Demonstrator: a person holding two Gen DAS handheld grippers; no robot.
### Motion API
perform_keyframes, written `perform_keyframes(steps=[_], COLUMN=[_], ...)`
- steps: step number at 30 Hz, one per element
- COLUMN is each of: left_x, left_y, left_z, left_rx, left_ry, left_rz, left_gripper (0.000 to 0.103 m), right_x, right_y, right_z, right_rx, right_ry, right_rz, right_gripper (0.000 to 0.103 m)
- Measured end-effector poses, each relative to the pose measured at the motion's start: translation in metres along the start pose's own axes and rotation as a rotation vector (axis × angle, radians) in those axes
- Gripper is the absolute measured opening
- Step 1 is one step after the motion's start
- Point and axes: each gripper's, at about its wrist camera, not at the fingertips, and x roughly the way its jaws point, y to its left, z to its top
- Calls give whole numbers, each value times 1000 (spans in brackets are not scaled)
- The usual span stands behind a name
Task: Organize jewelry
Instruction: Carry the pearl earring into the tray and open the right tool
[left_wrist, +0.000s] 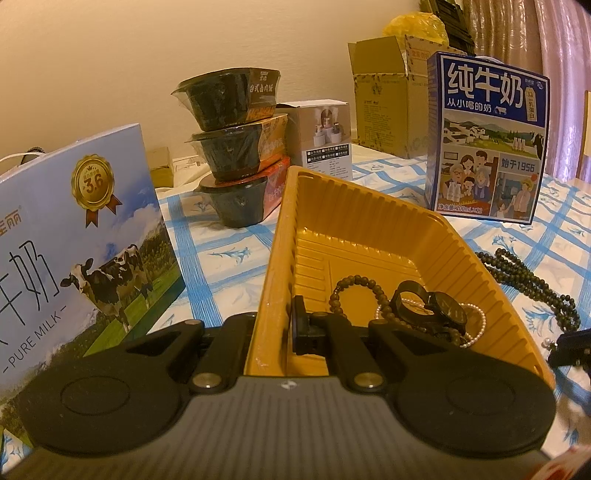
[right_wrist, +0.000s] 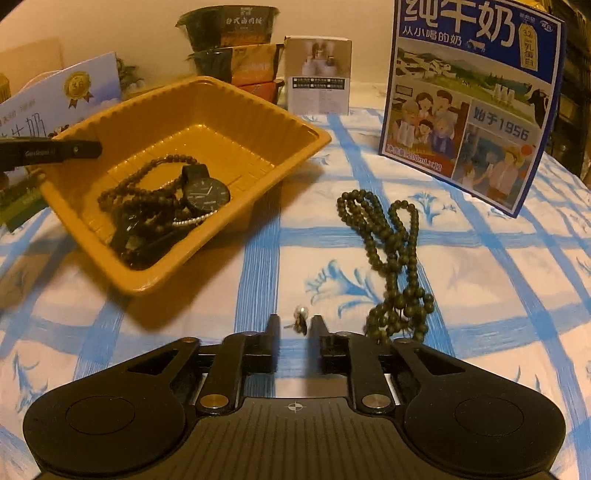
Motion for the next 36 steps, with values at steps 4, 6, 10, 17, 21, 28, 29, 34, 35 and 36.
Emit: perform_keyframes(steps=[4, 6, 10, 17, 21, 28, 29, 34, 35, 36], left_x=[0, 0, 0, 0, 0, 0, 0, 0, 0, 0], left_y=[0, 0, 0, 0, 0, 0, 0, 0, 0, 0], left_z=[0, 1, 1, 0, 0, -1, -1, 0, 0, 0], left_rx=[-2, -2, -2, -8, -8, -8, -8, -5, -4, -4], left_ry=[1, 1, 1, 3, 3, 4, 3, 3, 3, 3], left_rz=[0, 0, 0, 1, 2, 2, 2, 2, 2, 2], left_gripper=[4, 4, 4, 4, 4, 4, 4, 4, 4, 4], right_x=[-4, -1, 7, 5, -2, -28, -31, -39, -39, -38], right_y=[4, 3, 7, 3, 3, 6, 7, 17, 20, 22], right_z=[-3, -2, -2, -3, -1, 19, 24, 48, 52, 56], right_rx=[-25, -21, -40, -5, 12, 43, 48, 68, 69, 69], right_ry=[-32, -32, -21, -21, -41, -132, -146, -200, -206, -208], right_rz=[-28, -19, -35, -31, -38, -1, 12, 88, 100, 114], right_gripper=[33, 33, 33, 12, 12, 12, 12, 12, 12, 12])
